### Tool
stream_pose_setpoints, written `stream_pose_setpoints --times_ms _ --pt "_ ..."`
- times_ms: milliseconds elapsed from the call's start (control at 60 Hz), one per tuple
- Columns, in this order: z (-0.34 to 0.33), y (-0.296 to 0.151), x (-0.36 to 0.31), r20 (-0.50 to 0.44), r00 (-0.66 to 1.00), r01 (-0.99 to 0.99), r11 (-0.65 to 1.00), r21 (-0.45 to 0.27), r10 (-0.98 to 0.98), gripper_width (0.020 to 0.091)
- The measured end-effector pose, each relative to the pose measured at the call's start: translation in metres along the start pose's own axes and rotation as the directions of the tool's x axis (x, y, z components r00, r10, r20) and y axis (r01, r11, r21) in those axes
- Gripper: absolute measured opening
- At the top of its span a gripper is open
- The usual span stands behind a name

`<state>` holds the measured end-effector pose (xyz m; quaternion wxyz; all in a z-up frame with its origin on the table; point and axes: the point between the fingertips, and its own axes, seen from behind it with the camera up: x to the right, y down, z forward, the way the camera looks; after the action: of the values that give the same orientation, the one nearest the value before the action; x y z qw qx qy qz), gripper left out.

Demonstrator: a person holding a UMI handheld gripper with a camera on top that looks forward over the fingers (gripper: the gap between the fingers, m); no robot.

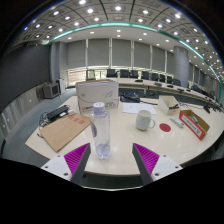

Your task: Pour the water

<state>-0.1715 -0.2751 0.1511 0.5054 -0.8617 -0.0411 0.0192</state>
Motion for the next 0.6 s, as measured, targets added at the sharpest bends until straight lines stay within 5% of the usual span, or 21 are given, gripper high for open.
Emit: stream_pose_setpoints --times_ms 317,433,517,600 --pt "0.117 0.004 -0.034 -0.052 0.998 -0.023 0.997 0.076 0.027 0.0841" --pt "0.144 0.008 -0.036 -0.074 0.997 -0.013 0.996 0.083 0.019 0.0693" --pt "0.154 0.004 -0.032 -0.095 0.995 -0.019 0.994 0.106 0.029 0.0518" --pt "0.157 0.004 -0.042 -0.057 0.998 -0.030 0.994 0.107 0.037 0.0483"
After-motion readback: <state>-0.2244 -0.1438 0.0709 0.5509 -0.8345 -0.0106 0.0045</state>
